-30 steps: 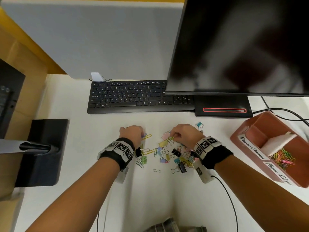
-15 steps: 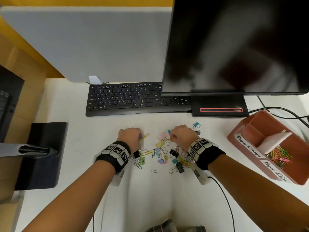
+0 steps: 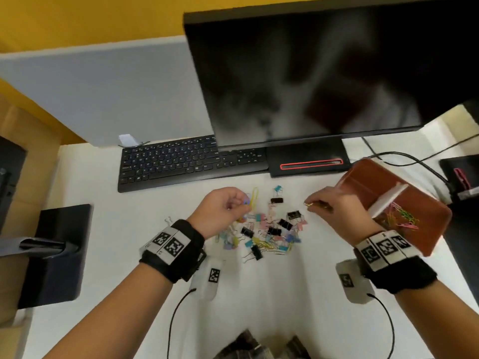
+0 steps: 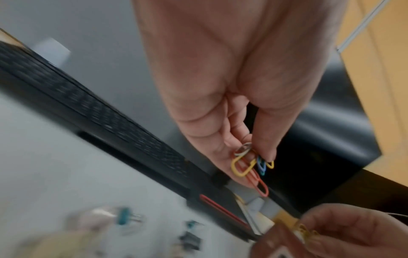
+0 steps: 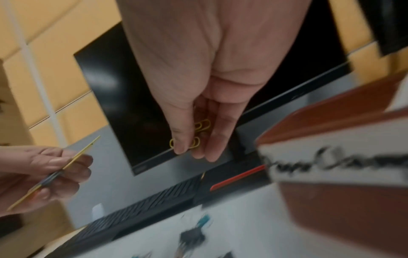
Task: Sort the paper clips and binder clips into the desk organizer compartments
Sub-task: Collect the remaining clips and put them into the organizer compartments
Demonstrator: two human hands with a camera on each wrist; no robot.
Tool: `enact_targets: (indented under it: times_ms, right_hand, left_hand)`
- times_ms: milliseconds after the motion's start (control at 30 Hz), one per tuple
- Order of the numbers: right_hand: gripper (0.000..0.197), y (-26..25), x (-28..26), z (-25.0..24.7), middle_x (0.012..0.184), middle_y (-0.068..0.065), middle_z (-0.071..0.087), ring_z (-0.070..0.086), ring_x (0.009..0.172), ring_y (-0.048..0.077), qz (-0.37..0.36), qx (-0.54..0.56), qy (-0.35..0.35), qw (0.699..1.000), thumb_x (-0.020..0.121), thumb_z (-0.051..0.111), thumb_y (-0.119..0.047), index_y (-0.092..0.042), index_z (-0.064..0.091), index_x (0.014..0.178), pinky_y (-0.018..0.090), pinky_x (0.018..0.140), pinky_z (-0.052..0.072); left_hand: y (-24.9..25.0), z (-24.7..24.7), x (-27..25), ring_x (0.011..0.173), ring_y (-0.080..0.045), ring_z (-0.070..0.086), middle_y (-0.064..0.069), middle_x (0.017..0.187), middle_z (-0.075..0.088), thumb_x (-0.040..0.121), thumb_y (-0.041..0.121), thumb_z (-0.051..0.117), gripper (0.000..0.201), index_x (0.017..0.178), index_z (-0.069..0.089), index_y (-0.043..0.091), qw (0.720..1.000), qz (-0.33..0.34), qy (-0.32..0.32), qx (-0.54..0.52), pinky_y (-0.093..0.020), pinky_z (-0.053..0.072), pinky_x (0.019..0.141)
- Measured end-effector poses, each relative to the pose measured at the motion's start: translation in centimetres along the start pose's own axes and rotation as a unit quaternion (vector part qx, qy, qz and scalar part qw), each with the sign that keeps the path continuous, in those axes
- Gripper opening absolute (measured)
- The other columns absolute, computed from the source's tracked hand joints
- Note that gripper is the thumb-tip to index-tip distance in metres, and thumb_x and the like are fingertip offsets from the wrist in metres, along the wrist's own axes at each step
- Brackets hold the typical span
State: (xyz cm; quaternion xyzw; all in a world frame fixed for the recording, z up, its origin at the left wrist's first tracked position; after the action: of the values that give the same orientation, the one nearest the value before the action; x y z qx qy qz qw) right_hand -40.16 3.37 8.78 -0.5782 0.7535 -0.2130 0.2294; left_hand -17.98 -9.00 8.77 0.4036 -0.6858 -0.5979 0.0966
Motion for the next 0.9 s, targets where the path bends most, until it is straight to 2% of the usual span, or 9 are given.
enact_targets:
  times_ms: [100,233,333,400,500,600,700,767,900]
  right_hand:
    - [0.016,3.1,-3.0,-4.5,0.089,-0.002,0.066,0.060,0.082,0.011,0.034,-0.007,0.074,0.997,0.077,0.073,-0.007,-0.011,0.071,0.092,0.008,0.080,0.040]
    - [0.015,8.7,-7.0,-9.2,0.093,0.008,0.069,0.063,0.086,0.022,0.138,-0.032,0.148,0.979,0.078,0.071,-0.007,-0.011,0.072,0.092,0.023,0.082,0.042]
    - [0.014,12.5,-9.2,-10.8,0.093,0.010,0.068,0.064,0.085,0.025,0.202,-0.010,0.178,0.963,0.079,0.070,-0.008,-0.011,0.072,0.092,0.031,0.084,0.050]
    - [0.014,14.5,-9.8,-11.0,0.094,0.011,0.069,0.064,0.083,0.024,0.221,0.012,0.173,0.960,0.080,0.068,-0.008,-0.011,0.072,0.093,0.039,0.085,0.054]
    - [0.019,16.0,-9.5,-10.1,0.104,0.009,0.068,0.064,0.090,0.020,0.257,0.030,0.114,0.959,0.087,0.060,-0.011,-0.015,0.069,0.103,0.029,0.088,0.050]
    - [0.027,15.8,-9.0,-9.5,0.116,0.012,0.065,0.061,0.106,0.024,0.247,0.029,0.100,0.963,0.092,0.052,-0.009,-0.010,0.062,0.117,0.027,0.095,0.043]
    - [0.025,15.0,-8.5,-9.2,0.111,0.008,0.066,0.062,0.100,0.019,0.202,0.021,0.123,0.972,0.091,0.052,-0.011,-0.013,0.061,0.114,0.025,0.089,0.045]
    - [0.019,13.8,-7.7,-8.6,0.105,0.005,0.065,0.060,0.089,0.015,0.164,0.018,0.115,0.980,0.089,0.056,-0.012,-0.015,0.063,0.106,0.024,0.083,0.047]
    - [0.013,8.8,-4.7,-5.7,0.092,0.006,0.067,0.061,0.080,0.016,0.029,0.020,0.096,0.995,0.083,0.064,-0.009,-0.012,0.068,0.096,0.030,0.078,0.050]
  left_hand:
    - [4.3,6.1,2.6,0.071,-0.019,0.059,-0.004,0.078,0.061,0.081,0.006,0.066,0.017,0.077,0.059,0.021,0.998,0.047,-0.040,-0.014,-0.029,0.052,0.070]
    - [9.5,16.6,6.2,0.071,-0.016,0.058,-0.001,0.076,0.063,0.077,0.007,0.070,0.023,0.072,0.058,0.027,0.990,0.086,-0.105,-0.030,-0.036,0.052,0.075]
    - [11.2,23.9,8.3,0.064,-0.008,0.056,0.001,0.073,0.063,0.073,0.019,0.074,0.013,0.076,0.062,0.024,0.992,0.083,-0.099,-0.007,-0.021,0.050,0.068]
    - [11.3,27.6,9.1,0.062,-0.005,0.054,0.002,0.070,0.059,0.075,0.013,0.073,0.015,0.088,0.066,0.011,0.993,0.047,-0.106,-0.010,-0.014,0.049,0.062]
    - [10.6,30.5,9.9,0.085,-0.019,0.063,-0.014,0.094,0.068,0.079,0.008,0.069,0.027,0.105,0.064,0.001,0.991,0.011,-0.128,0.024,-0.025,0.049,0.079]
    - [10.9,30.0,9.8,0.104,-0.018,0.061,-0.013,0.115,0.064,0.082,0.011,0.066,0.039,0.119,0.057,0.002,0.989,0.007,-0.143,0.028,-0.020,0.045,0.088]
    - [11.3,26.3,8.7,0.096,-0.007,0.062,-0.001,0.108,0.066,0.084,0.017,0.065,0.029,0.112,0.062,0.012,0.989,0.059,-0.131,0.027,-0.016,0.046,0.087]
    - [10.5,22.2,7.5,0.091,-0.005,0.063,0.005,0.099,0.068,0.084,0.019,0.065,0.017,0.101,0.066,0.018,0.991,0.090,-0.087,0.045,-0.016,0.049,0.084]
    - [5.2,12.2,3.9,0.077,0.002,0.062,0.010,0.091,0.067,0.085,0.019,0.063,0.006,0.088,0.065,0.024,0.993,0.037,0.023,0.109,-0.014,0.050,0.070]
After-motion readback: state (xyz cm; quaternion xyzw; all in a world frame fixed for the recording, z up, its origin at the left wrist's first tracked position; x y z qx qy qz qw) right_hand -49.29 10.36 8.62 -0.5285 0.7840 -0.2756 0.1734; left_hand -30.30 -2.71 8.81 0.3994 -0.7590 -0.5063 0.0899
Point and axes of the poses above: each hand's wrist, its own x-axis towards the middle knuckle, its own z-axis out of the palm, y = z × x, the point moved 3 cm from there along x, towards the middle knuckle
